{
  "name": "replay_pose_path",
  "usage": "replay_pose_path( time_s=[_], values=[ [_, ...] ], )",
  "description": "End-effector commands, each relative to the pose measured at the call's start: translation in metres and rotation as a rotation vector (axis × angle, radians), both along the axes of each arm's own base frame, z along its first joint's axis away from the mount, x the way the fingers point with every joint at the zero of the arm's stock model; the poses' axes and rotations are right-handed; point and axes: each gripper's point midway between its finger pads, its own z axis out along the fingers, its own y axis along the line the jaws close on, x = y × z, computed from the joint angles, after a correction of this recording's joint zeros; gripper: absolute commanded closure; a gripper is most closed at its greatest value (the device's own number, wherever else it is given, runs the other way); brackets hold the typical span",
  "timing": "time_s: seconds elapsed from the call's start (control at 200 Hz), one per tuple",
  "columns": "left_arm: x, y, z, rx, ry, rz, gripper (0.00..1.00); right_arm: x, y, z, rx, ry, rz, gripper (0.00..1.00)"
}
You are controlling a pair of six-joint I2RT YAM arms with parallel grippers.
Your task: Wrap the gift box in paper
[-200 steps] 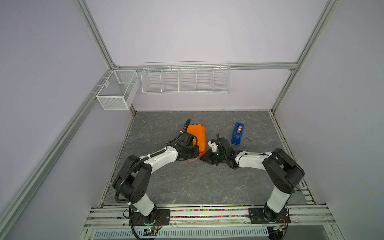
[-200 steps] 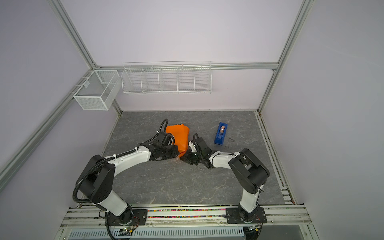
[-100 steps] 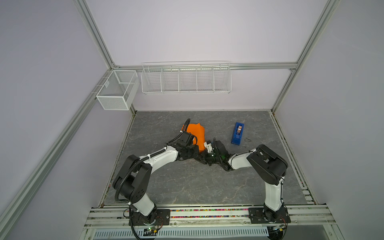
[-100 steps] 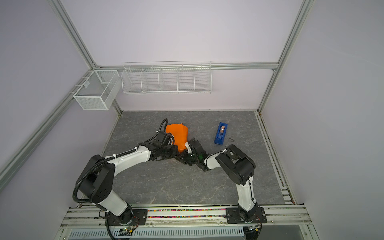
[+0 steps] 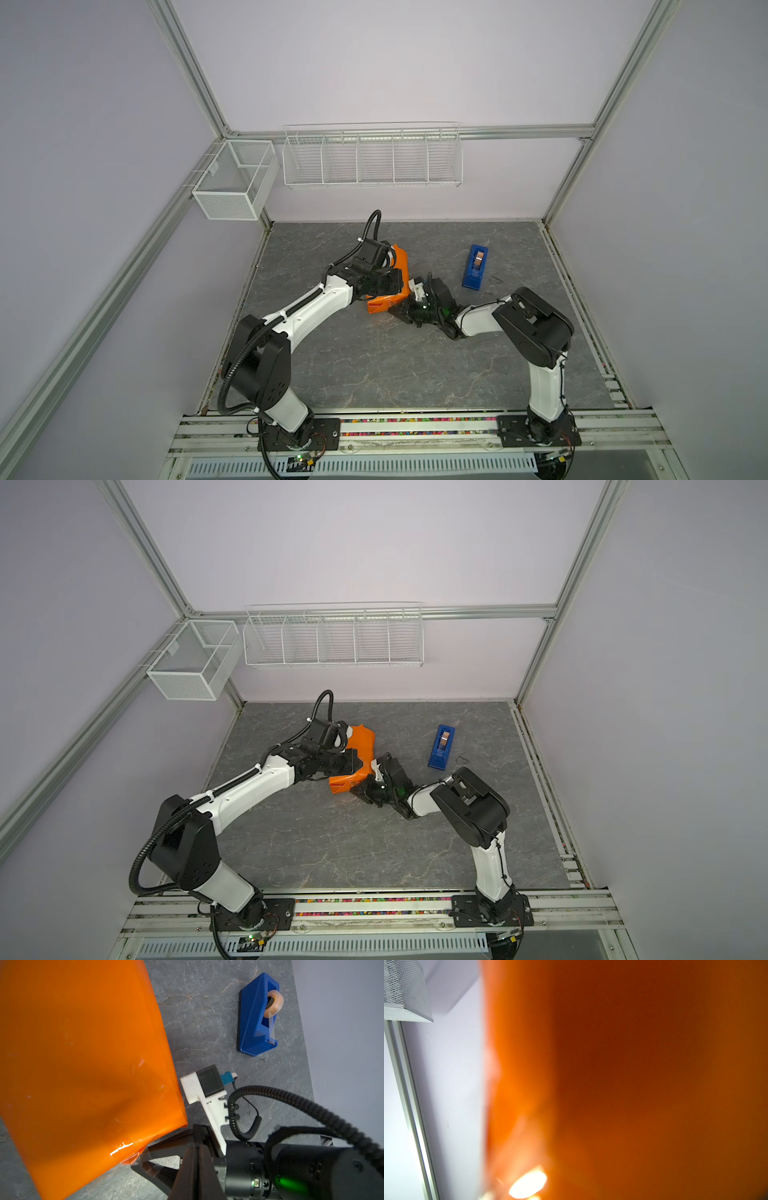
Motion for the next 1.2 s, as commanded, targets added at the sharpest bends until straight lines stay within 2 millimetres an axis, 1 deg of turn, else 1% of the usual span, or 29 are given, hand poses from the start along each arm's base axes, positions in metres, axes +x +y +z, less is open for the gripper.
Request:
replay_pose_path(
  time_s=[0.0,0.055,0.15,0.23,0.33,0.405,0.515,0.58,0.685,0.78,0.87,0.965,1.095,1.195],
  values=[
    [0.0,0.017,-0.034,0.146,0.072,-0.047,0.93,0.011,0.003,0.009,0.028,-0.013,-0.024,0.93],
    [0.001,0.021,-0.043,0.183,0.084,-0.055,0.94,0.011,0.002,0.009,0.026,-0.013,-0.026,0.93],
    [0.006,0.035,-0.058,0.279,0.085,-0.04,0.96,0.013,0.002,0.01,0.024,-0.015,-0.029,0.93],
    [0.007,0.042,-0.069,0.332,0.098,-0.038,0.96,0.017,0.001,0.008,0.02,-0.017,-0.041,0.93],
    [0.004,0.045,-0.086,0.361,0.139,-0.05,0.96,0.023,0.001,0.007,0.026,-0.022,-0.054,0.93],
    [-0.001,0.043,-0.098,0.362,0.172,-0.067,0.97,0.029,0.001,0.009,0.029,-0.031,-0.066,0.93],
    [-0.005,0.042,-0.106,0.351,0.197,-0.071,0.98,0.039,-0.001,0.01,0.018,-0.045,-0.099,0.93],
    [-0.008,0.042,-0.11,0.348,0.207,-0.073,0.98,0.046,0.001,0.012,0.024,-0.048,-0.106,0.93],
    [-0.011,0.043,-0.113,0.349,0.216,-0.074,0.98,0.055,0.003,0.015,0.039,-0.056,-0.123,0.93],
    [-0.012,0.045,-0.114,0.353,0.219,-0.074,0.98,0.061,-0.002,0.021,0.042,-0.072,-0.152,0.93],
    [-0.012,0.046,-0.112,0.352,0.212,-0.069,0.98,0.055,-0.003,0.025,0.038,-0.066,-0.129,0.93],
    [-0.009,0.048,-0.109,0.355,0.202,-0.062,0.98,0.041,-0.005,0.025,0.041,-0.038,-0.095,0.93],
    [-0.005,0.053,-0.106,0.358,0.197,-0.056,0.98,0.022,-0.016,0.023,0.02,-0.011,-0.073,0.83],
    [-0.002,0.055,-0.102,0.358,0.19,-0.052,0.98,0.011,-0.024,0.028,-0.008,-0.015,-0.054,0.78]
  ],
)
